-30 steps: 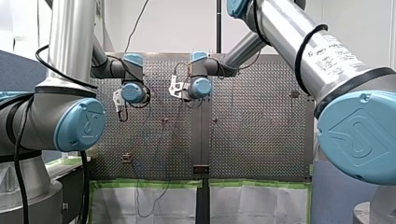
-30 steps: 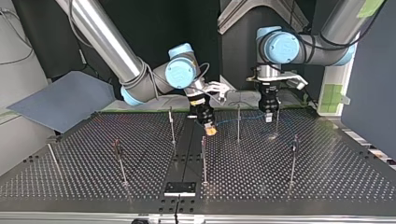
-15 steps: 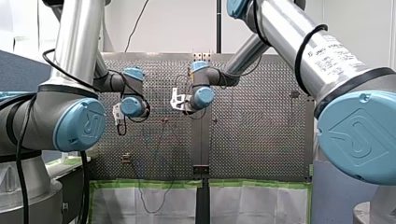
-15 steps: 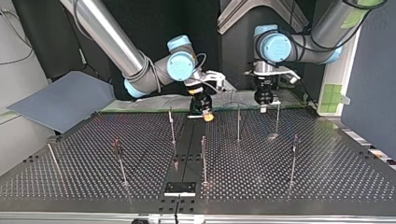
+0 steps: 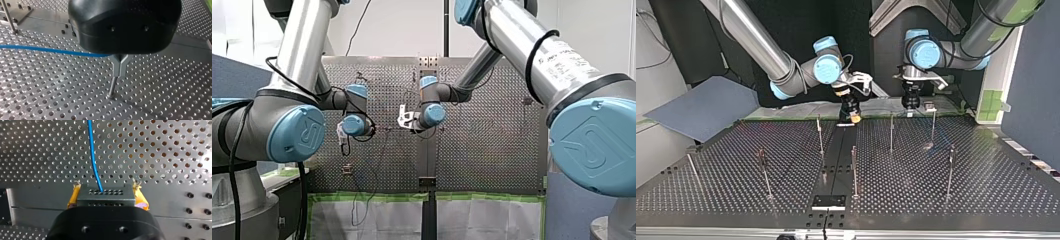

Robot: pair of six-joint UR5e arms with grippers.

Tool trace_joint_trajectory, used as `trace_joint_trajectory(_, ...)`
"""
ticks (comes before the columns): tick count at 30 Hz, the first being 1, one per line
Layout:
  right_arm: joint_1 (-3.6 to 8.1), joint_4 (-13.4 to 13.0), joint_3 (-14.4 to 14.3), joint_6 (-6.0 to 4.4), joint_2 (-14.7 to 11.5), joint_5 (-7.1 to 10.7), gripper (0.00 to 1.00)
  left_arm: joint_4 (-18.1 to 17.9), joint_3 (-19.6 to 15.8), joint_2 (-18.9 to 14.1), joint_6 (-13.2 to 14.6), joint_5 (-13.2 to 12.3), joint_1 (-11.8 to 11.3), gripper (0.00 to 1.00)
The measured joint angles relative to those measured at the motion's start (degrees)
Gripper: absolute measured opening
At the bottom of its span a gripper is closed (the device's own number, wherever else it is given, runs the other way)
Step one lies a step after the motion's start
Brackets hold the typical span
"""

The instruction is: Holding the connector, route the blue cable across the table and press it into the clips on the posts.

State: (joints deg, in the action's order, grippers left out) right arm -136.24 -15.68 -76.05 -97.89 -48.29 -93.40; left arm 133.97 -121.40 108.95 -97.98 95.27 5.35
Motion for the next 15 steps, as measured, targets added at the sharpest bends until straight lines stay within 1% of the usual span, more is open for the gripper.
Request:
trace_joint_trajectory(5, 0.84, -1.9, 0.0, -0.86, 0.3, 1.2, 0.0, -1.2, 0.2, 0.2, -0.8, -0.8, -0.4, 0.0)
trace_joint_trajectory(8, 1.41, -2.7, 0.0, -1.39, 0.3, 1.9, 0.0, -1.8, 0.4, 0.3, -1.3, -1.5, -0.5, 0.0)
trace_joint_trajectory(10, 1.78, -3.0, 0.0, -1.57, 0.4, 2.27, 0.0, -2.2, 0.6, 0.6, -1.8, -2.0, -0.6, 0.0)
trace_joint_trajectory(15, 2.49, -3.3, 0.0, -2.08, 0.4, 3.25, 0.0, -2.3, 2.2, 2.4, -2.2, -2.6, -0.4, 0.0)
